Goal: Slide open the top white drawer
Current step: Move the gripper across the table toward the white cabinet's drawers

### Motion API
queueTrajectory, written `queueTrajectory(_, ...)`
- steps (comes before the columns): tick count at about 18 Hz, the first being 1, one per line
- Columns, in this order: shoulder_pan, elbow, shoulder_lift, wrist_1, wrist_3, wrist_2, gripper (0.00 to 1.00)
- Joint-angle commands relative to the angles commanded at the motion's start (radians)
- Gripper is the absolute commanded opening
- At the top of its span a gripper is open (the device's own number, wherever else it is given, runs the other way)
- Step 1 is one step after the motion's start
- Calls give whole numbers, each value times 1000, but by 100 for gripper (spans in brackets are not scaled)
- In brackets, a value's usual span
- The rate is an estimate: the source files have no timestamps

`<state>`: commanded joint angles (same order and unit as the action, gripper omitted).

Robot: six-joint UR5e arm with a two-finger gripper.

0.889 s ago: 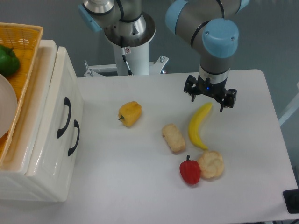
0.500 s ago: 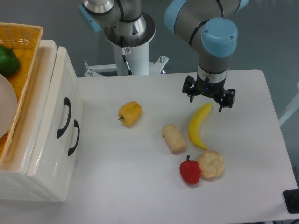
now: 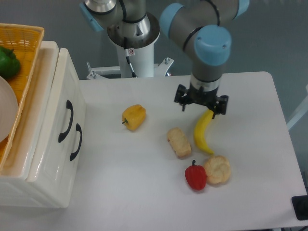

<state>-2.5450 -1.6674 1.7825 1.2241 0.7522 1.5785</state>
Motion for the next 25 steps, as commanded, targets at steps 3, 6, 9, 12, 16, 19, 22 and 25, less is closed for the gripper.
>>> queueTrajectory(3,52,9,0,-6,-112,-3,100)
queueTrajectory(6,87,23,-2,-5,-217,-27,100)
queueTrajectory(9,117,21,-11,8,-275,-58,100)
queueTrajectory(12,147,28,-11,32,-330,-67,100)
queueTrajectory(16,167,37,-11,32,-378,-147,100)
queueTrajectory(19,181,52,-11,34,-459,-201,100)
queueTrajectory(22,209,51,-8,46,-468,-207,100)
queueTrajectory(25,238,48,-2,57,-497,-215,100)
